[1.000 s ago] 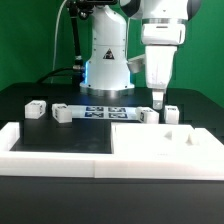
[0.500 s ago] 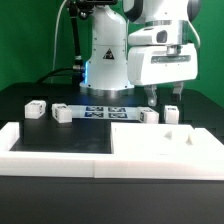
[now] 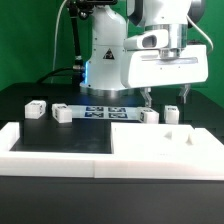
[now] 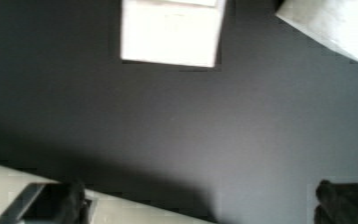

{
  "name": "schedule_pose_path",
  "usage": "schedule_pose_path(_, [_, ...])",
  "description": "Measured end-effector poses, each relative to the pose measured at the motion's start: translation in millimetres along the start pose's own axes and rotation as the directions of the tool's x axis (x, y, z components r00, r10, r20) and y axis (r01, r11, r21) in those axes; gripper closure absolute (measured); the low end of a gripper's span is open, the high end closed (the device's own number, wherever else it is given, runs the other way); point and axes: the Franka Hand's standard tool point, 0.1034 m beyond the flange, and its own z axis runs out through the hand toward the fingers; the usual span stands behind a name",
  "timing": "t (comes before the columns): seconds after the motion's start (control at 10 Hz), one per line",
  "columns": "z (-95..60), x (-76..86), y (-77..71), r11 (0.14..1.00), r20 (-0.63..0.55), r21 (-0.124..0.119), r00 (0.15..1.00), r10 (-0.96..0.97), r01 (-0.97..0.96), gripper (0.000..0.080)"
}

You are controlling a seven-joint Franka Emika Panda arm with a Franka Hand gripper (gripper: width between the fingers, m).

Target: Assemble one leg

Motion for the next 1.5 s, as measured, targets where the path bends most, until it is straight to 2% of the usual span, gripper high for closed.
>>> schedule_pose_path(0.2, [2.6, -6.0, -14.4, 0.977, 0.004, 0.006, 0.977, 0.214, -0.214, 0.0151])
schedule_pose_path(0.4, [5.1, -11.5, -23.7, 0.941, 0.0, 0.011, 0.941, 0.338, -0.338, 0.0151])
schedule_pose_path(0.6, [4.5, -10.0, -22.0, 0.905, -0.002, 0.015, 0.905, 0.426, -0.426, 0.0151])
schedule_pose_path(0.8, [5.5, -11.1, -16.5, 0.923, 0.038, 0.01, 0.923, 0.383, -0.384, 0.0151])
schedule_pose_path(0.9, [5.0, -10.3, -21.1, 0.926, 0.039, 0.011, 0.926, 0.376, -0.377, 0.0151])
schedule_pose_path(1.0, [7.3, -18.3, -24.3, 0.931, 0.106, 0.004, 0.926, 0.362, -0.364, 0.0151])
schedule_pose_path(1.2, [5.4, -18.7, -27.9, 0.933, 0.206, 0.002, 0.913, 0.352, -0.36, 0.0151])
schedule_pose_path(1.5, [0.8, -25.2, -37.3, 0.932, 0.413, -0.01, 0.848, 0.333, -0.361, 0.0151])
